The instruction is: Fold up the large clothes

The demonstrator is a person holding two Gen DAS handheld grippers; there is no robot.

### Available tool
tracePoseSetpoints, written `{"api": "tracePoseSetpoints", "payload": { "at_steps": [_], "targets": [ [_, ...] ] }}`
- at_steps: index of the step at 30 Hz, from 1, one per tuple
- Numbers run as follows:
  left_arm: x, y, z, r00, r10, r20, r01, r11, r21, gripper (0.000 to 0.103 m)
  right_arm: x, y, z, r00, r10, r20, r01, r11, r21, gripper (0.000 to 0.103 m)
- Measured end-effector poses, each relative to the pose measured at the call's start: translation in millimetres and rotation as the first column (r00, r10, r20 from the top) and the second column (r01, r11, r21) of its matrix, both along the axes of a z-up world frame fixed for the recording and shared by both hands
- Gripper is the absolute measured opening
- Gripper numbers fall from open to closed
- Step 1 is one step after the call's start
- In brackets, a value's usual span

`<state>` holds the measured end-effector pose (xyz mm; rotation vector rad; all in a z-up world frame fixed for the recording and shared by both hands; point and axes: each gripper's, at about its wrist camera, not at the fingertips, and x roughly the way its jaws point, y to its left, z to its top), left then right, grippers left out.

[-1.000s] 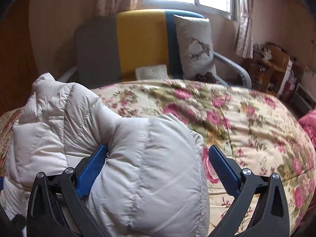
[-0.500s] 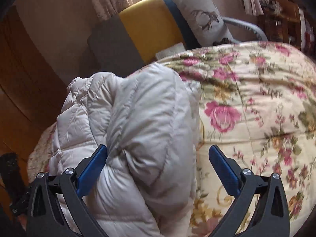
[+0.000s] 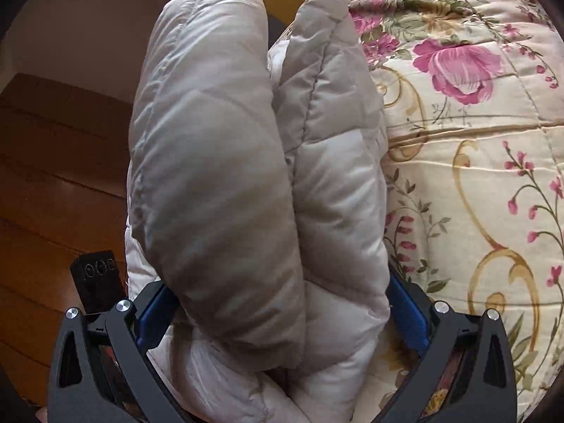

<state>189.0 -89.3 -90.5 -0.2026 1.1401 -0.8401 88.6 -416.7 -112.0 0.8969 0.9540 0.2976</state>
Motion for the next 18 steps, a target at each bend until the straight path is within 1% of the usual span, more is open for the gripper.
{"api": "tracePoseSetpoints", "payload": {
  "at_steps": [2, 6, 10, 14, 18],
  "targets": [
    [-2.1, -2.2, -0.6, 1.000, 0.009, 0.003, -0.009, 1.000, 0.008, 0.100, 3.9, 1.2, -1.4, 1.000, 0.013, 0.005, -0.013, 1.000, 0.007, 0.101],
    [-11.0, -12.3, 3.7, 0.999, 0.015, 0.044, -0.017, 0.998, 0.057, 0.100, 8.2, 2.9, -5.5, 1.000, 0.019, 0.021, -0.020, 0.999, 0.025, 0.101],
    [-19.4, -22.3, 6.1, 0.996, 0.029, 0.087, -0.037, 0.995, 0.088, 0.100, 11.7, 3.9, -6.8, 0.999, 0.029, 0.034, -0.030, 0.999, 0.017, 0.101],
    [-25.4, -27.5, 6.2, 0.993, 0.036, 0.110, -0.047, 0.994, 0.099, 0.100, 12.7, 5.8, -16.3, 0.998, 0.030, 0.054, -0.031, 0.999, 0.018, 0.101],
    [-24.3, -28.0, 5.0, 0.993, 0.032, 0.110, -0.043, 0.995, 0.093, 0.100, 12.0, 7.5, -18.4, 0.998, 0.031, 0.057, -0.032, 0.999, 0.018, 0.101]
  ]
}}
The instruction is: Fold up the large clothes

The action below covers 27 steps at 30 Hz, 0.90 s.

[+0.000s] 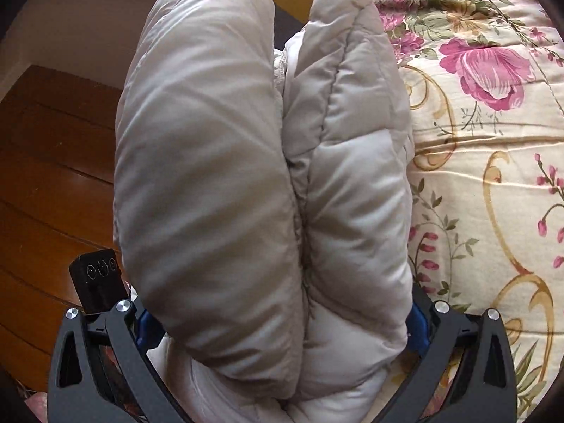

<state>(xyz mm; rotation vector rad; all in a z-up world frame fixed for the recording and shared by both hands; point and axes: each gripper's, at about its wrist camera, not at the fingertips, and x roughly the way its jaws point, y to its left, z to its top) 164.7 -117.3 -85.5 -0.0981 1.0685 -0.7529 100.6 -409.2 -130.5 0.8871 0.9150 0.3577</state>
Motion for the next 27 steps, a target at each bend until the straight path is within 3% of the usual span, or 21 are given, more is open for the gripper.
{"api": "tracePoseSetpoints", "payload": {
  "at_steps": [7, 12, 19, 27],
  "targets": [
    [1.6, -4.3, -1.8, 1.000, -0.005, 0.013, 0.005, 1.000, 0.006, 0.100, 9.1, 11.1, 4.0, 1.000, -0.011, 0.016, 0.012, 1.000, -0.022, 0.101],
    [-7.9, -5.5, 6.0, 0.998, 0.001, 0.062, -0.001, 1.000, 0.013, 0.088, 4.2, 19.1, 8.2, 0.999, -0.025, 0.048, 0.026, 0.999, -0.038, 0.099],
    [-23.2, -4.9, 26.8, 0.985, 0.000, 0.170, -0.009, 0.999, 0.049, 0.069, -13.0, 36.8, 28.3, 0.991, -0.047, 0.128, 0.056, 0.996, -0.064, 0.087],
    [-45.0, 11.1, 58.2, 0.946, 0.036, 0.321, -0.050, 0.998, 0.037, 0.059, -25.3, 74.1, 61.8, 0.962, -0.020, 0.274, 0.041, 0.997, -0.070, 0.086]
  ]
}}
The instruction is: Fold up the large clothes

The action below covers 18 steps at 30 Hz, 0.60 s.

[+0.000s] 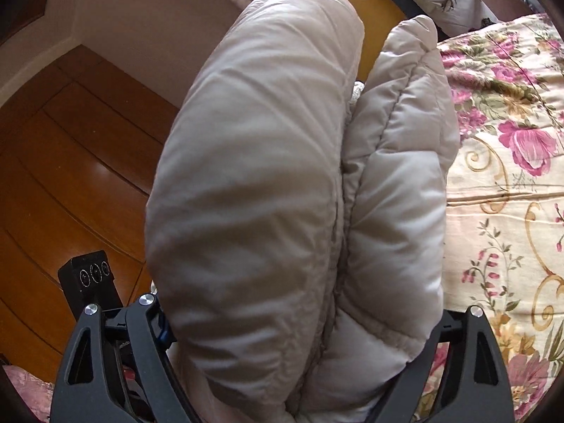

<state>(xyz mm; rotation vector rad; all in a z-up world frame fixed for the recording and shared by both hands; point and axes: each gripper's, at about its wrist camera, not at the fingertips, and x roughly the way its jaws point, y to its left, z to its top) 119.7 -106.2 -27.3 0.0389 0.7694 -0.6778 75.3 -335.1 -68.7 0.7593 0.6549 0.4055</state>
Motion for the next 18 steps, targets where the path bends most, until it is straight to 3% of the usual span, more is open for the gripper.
{"api": "tracePoseSetpoints", "payload": {
  "at_steps": [8, 18],
  "targets": [
    [8.9, 46.7, 21.6, 0.986, 0.122, 0.113, -0.120, 0.993, -0.021, 0.058, 38.5, 58.2, 20.8, 0.988, 0.098, 0.121, -0.096, 0.995, -0.026, 0.086],
    [59.4, 98.5, 35.7, 0.929, 0.269, 0.256, -0.270, 0.962, -0.031, 0.057, 132.8, 128.0, 27.0, 0.956, 0.185, 0.228, -0.177, 0.983, -0.057, 0.086]
  ]
}}
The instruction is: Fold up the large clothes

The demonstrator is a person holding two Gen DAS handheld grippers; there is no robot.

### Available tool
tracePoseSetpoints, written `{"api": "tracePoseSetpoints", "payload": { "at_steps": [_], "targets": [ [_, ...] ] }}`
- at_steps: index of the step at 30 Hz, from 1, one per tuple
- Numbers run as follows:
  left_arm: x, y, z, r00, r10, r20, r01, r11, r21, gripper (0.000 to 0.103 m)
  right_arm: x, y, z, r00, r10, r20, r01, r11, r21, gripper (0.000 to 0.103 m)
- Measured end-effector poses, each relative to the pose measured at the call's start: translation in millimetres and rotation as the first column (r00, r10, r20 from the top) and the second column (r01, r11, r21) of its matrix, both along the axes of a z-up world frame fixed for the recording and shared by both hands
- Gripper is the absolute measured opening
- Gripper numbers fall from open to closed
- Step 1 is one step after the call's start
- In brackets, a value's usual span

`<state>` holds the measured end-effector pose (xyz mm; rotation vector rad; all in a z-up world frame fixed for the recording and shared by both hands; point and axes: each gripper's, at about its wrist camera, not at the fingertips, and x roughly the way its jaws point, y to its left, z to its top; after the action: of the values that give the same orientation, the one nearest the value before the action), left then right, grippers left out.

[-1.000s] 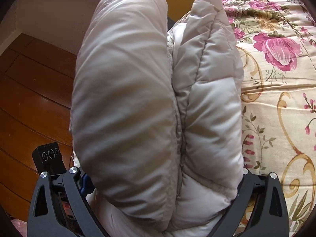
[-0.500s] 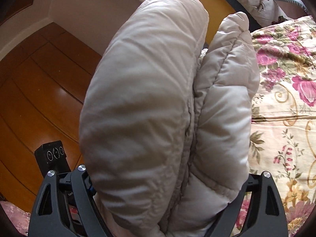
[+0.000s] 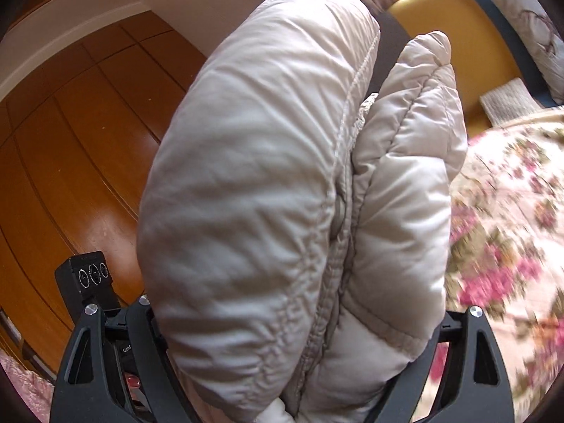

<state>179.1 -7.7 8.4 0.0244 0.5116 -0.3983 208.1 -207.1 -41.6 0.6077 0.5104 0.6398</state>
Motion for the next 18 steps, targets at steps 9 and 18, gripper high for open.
{"api": "tracePoseSetpoints", "payload": {
  "at_steps": [9, 18],
  "targets": [
    [65.8, 27.5, -58.0, 0.976, 0.174, -0.129, -0.166, 0.984, 0.070, 0.061, 88.4, 36.2, -64.0, 0.982, -0.098, -0.160, 0.073, 0.985, -0.156, 0.086],
    [52.2, 57.2, -96.4, 0.962, 0.186, -0.199, -0.206, 0.975, -0.086, 0.098, 79.5, 17.1, -100.1, 0.955, -0.223, -0.197, 0.195, 0.969, -0.150, 0.101]
  ]
}}
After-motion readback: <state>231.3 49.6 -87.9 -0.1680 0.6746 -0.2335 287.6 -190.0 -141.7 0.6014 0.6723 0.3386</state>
